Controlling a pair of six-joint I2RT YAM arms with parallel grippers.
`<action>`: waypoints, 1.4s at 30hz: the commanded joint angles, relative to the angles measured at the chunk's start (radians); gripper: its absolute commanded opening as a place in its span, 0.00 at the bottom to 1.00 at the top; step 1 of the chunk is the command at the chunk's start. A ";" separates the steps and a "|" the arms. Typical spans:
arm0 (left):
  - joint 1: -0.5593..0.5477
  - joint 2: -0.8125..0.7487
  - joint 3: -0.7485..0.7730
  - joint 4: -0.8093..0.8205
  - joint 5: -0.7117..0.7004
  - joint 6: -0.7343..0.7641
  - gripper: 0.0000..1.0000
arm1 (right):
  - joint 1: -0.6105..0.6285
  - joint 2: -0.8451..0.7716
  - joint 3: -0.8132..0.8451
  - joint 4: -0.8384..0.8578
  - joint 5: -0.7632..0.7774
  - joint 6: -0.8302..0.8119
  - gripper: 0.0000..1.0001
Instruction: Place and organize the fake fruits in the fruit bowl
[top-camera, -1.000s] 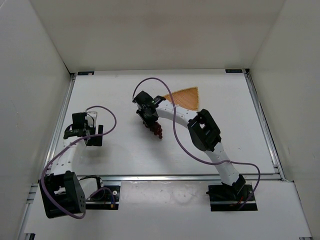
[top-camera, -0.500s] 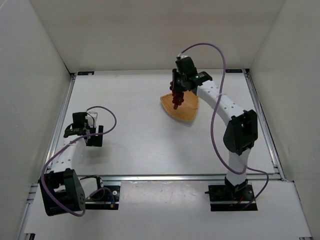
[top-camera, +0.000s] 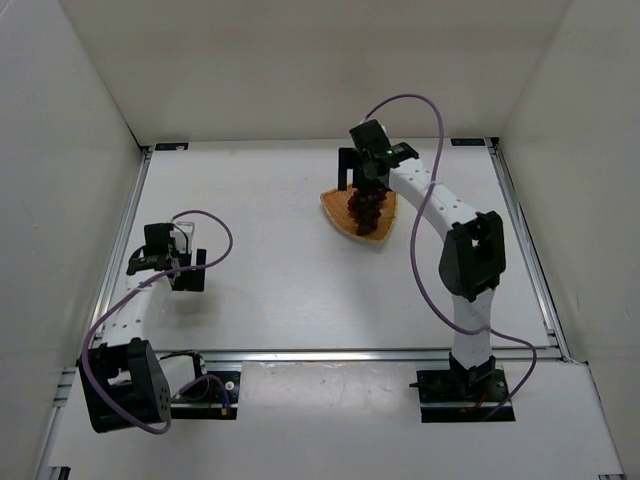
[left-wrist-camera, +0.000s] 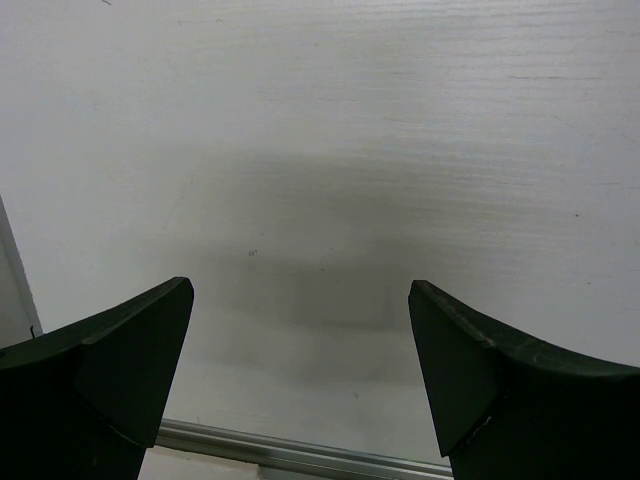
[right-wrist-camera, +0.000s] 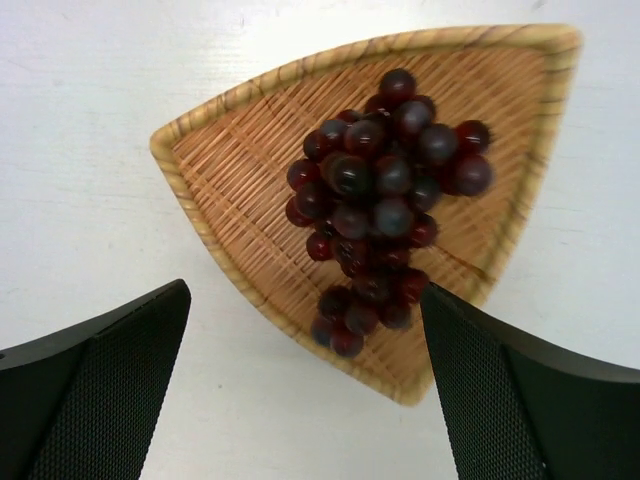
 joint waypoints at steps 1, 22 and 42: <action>-0.004 -0.047 0.034 0.003 0.023 -0.005 1.00 | -0.013 -0.260 -0.001 0.004 0.064 -0.014 1.00; -0.004 -0.059 0.044 0.003 0.074 -0.015 1.00 | -0.892 -1.046 -1.234 0.084 -0.091 0.216 1.00; 0.005 -0.110 0.025 -0.006 0.081 -0.005 1.00 | -0.892 -1.037 -1.216 0.084 -0.092 0.189 1.00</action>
